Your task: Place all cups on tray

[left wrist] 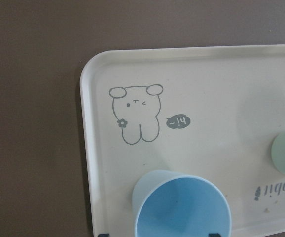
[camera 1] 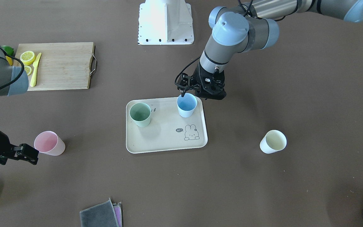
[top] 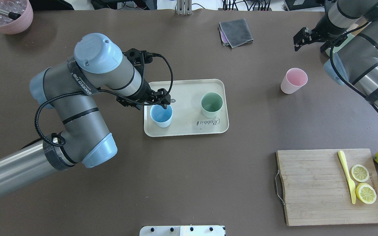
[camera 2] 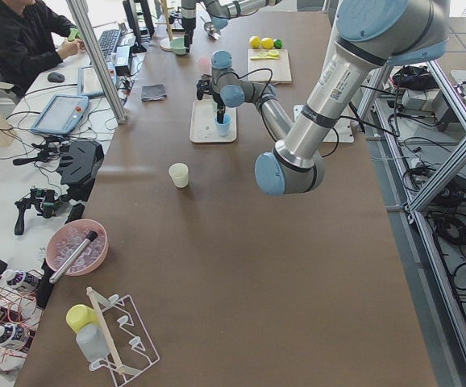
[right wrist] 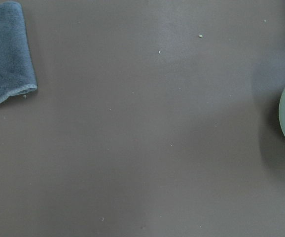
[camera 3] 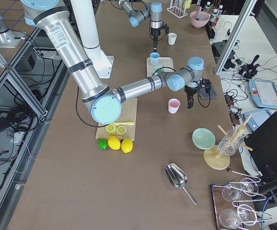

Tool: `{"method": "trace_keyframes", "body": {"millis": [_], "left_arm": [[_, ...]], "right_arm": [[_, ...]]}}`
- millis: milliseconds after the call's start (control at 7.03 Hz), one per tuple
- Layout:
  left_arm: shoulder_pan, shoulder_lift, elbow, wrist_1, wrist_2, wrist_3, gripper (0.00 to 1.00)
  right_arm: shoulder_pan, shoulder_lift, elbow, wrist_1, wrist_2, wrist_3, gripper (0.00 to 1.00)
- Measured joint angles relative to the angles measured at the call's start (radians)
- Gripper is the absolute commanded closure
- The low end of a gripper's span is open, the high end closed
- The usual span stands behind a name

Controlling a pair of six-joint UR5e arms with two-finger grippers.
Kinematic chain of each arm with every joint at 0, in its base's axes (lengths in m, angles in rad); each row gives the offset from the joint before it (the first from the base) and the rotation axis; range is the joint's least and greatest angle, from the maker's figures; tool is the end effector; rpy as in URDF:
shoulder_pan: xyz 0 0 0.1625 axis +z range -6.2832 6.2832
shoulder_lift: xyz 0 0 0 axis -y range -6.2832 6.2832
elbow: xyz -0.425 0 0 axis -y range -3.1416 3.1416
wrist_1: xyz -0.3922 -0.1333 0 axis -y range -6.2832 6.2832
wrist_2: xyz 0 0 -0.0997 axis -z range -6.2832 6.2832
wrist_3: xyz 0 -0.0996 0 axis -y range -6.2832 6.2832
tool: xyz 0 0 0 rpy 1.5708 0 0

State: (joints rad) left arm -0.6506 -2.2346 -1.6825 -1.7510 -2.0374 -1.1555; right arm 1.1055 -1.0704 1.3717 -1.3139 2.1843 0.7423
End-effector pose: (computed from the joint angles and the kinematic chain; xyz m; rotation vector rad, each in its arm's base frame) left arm 0.4812 -0.4775 0.1926 0.1056 1.0240 0.0087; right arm -0.2490 -0.6651 0.4353 0.1056 -0.7978 0.0907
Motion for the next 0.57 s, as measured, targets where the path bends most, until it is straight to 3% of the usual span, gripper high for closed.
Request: {"method": "trace_keyframes", "body": {"millis": [569], "left_arm": [[-0.035,0.004,-0.048,0.044,-0.003,0.003,0.09]], "right_arm": [[-0.037,-0.113,0.077,0.035,0.032,0.012,0.0]]}}
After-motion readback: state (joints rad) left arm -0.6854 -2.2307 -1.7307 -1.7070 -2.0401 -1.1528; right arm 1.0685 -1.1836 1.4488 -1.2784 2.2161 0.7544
